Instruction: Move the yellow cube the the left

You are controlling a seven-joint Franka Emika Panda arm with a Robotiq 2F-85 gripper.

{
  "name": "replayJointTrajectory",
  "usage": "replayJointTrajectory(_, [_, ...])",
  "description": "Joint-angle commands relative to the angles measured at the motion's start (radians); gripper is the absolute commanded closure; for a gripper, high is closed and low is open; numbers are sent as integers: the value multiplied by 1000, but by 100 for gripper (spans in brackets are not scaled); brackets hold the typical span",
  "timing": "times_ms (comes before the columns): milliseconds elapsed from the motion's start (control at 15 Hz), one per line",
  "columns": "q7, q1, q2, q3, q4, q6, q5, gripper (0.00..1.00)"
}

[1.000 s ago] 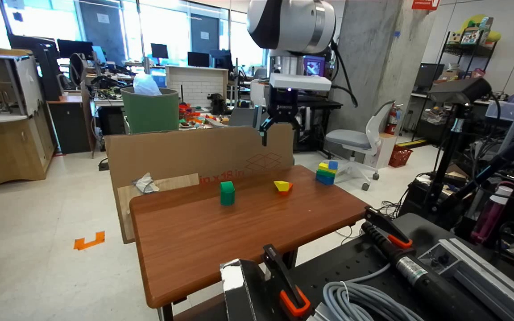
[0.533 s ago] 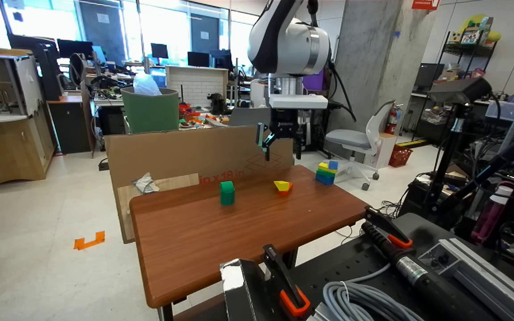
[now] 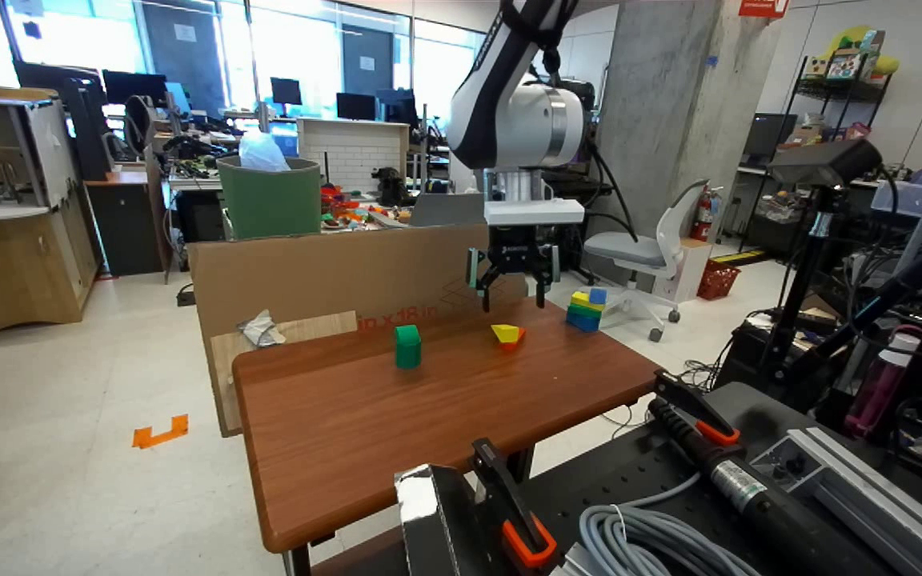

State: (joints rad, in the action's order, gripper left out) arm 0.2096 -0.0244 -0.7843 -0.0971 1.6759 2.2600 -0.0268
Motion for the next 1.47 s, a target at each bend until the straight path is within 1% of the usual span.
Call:
replayJointTrajectory(0, [30,6,-80,-17,-90,-58,12,0])
replayJointTrajectory(333, [42,19,-150,-27,-159,-105,26,0])
replayJointTrajectory(400, [41,22,-158,-26,-170,-111,29,8])
replayJointTrajectory(467, [36,25,-160,-24,-178,-121,32,26])
replayJointTrajectory(667, [28,38,-154,-25,-189,-128,48,51])
replayJointTrajectory(1000, [28,47,-143,-20,-194,-141,62,88])
replayJointTrajectory(1067, [27,46,-143,-18,-196,-147,60,91])
replayJointTrajectory(1200, [26,45,-135,-16,-188,-153,56,91])
replayJointTrajectory(1400, [30,66,-80,-12,-122,-107,64,91])
